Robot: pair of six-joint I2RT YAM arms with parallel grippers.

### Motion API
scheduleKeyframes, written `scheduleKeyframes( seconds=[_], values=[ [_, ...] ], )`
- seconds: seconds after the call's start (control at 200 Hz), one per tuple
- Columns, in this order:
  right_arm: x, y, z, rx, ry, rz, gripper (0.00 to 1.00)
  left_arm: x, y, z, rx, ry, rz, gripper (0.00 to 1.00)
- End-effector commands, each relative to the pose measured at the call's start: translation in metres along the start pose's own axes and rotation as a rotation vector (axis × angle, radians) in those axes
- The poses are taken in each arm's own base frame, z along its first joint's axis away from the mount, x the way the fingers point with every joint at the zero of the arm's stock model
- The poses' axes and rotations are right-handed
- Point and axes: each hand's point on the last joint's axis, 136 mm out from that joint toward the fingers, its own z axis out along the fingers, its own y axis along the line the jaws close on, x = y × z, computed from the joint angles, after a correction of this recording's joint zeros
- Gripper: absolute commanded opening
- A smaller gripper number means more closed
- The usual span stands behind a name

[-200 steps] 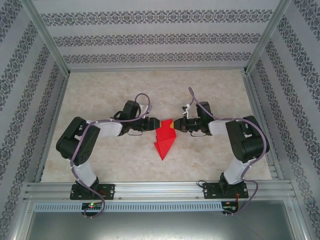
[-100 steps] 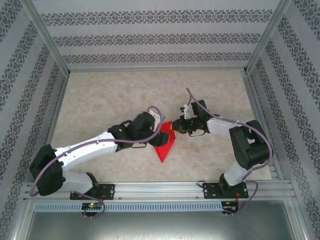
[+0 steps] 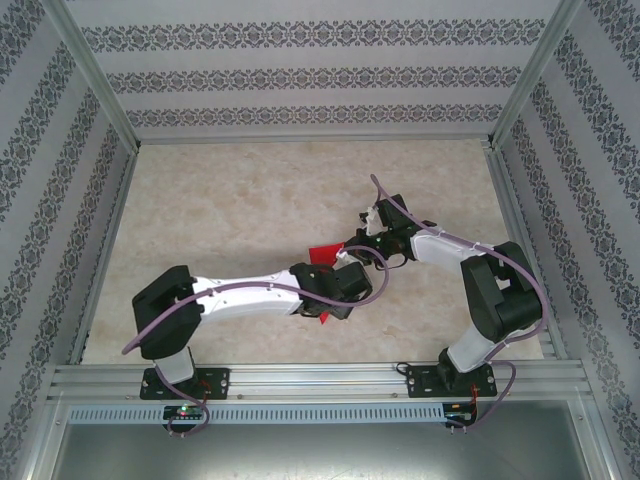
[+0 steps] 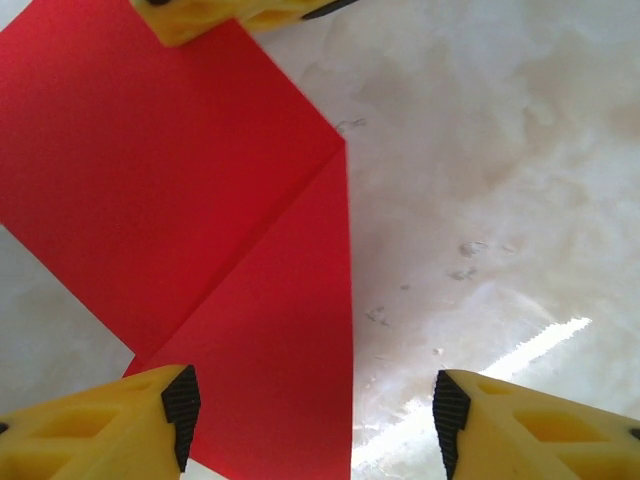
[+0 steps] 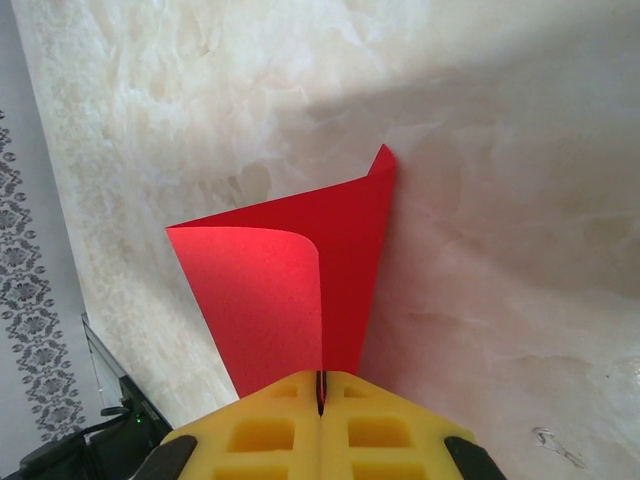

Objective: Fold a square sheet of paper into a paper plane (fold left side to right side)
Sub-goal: Fold the wing for the fifth time at the center of the table.

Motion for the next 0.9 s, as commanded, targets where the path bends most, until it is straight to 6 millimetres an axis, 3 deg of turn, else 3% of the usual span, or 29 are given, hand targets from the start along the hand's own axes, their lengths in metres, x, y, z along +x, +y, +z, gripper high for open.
scheduleKeyframes(
  seconds=[0.0,0.435,0.899],
  values=[
    [-0.003,0.002,0.000,0.023,-0.005,0.011,0.00,0.008,0.007,0.002,-0.089,0.039,-0.005,0.60],
    [-0.001,-0.001,0.009,0.027,0.024,0.011,0.00,0.017,0.006,0.025,-0.153,0.101,0.006,0.35],
    [0.002,-0.006,0.012,0.049,0.040,0.002,0.00,0.024,0.010,0.033,-0.176,0.117,-0.010,0.18]
  ],
)
